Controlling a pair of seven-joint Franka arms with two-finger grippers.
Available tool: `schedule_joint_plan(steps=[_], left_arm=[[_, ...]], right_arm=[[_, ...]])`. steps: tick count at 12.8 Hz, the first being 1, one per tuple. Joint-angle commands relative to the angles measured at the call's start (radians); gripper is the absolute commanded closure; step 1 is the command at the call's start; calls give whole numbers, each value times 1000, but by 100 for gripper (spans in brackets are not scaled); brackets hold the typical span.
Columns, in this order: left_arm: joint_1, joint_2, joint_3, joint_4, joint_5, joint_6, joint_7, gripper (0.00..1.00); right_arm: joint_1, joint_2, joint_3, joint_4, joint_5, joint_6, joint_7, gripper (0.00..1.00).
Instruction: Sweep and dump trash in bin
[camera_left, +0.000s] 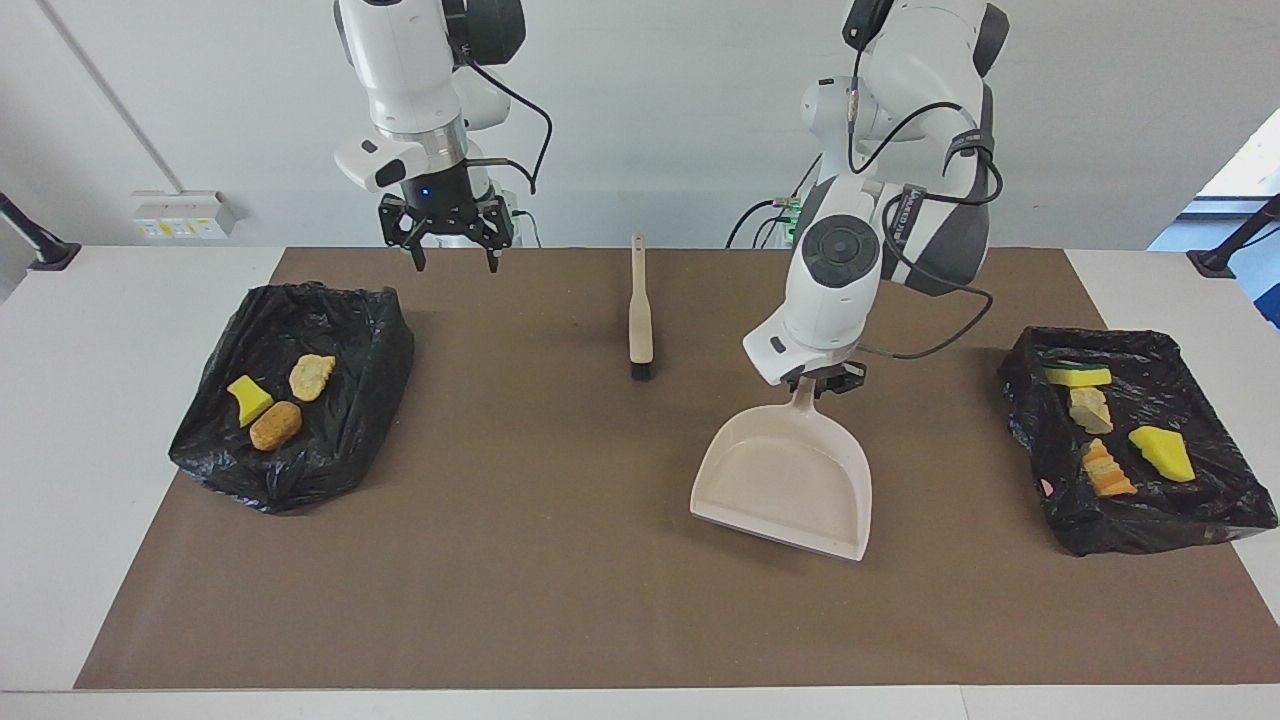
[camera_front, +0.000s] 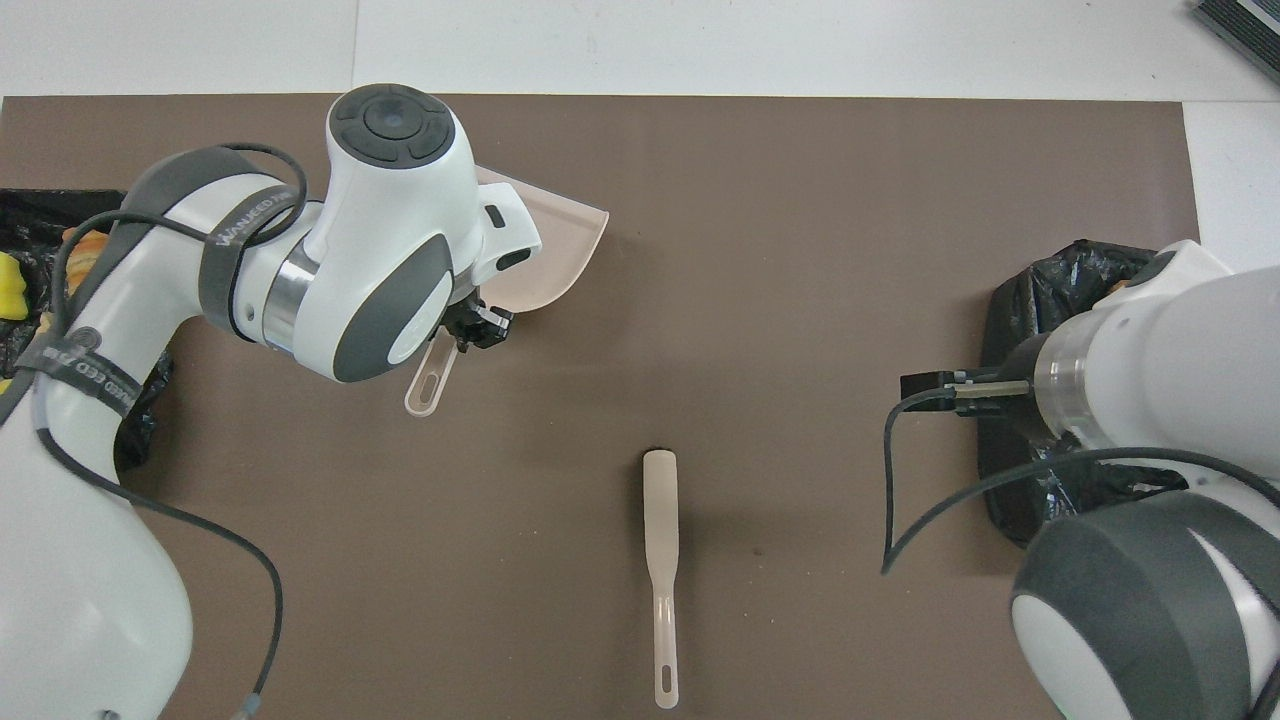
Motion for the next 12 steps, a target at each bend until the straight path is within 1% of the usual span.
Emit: schedule_joint_plan(steps=[1,3,5,6,8,9,10,12], left_arm=[[-62,88,8,130,-32,2,-152,100],[-84,106,8,148,-67,50,-241,100],[-118,119,8,148,-83,91,-268,100],[-131,143,6,154,-84,120,-309,100],[-164,200,-14,177,-83,153,-369,100],[-179,234,-12,198,-83,157,-377,100],[-182,248,-14,213,-83,162,-377,100],[-205,254,-15,209,-77,179,-377,100]], right_arm=[[-73,12,12,60,-24,-25,-27,0],[-99,12,12,100,-25,-83,-31,0],[-113,37,12,158,-22,-163,-37,0],[-131,52,12,197,-19,-200,-73,0],[-159,96,12,264,-17,-232,-158,0],[-170,109,12,274,-20,-232,-162,0],[-173,107,12,272,-10,-220,-164,0],[-193,95,7,254,2,-229,-161,0]])
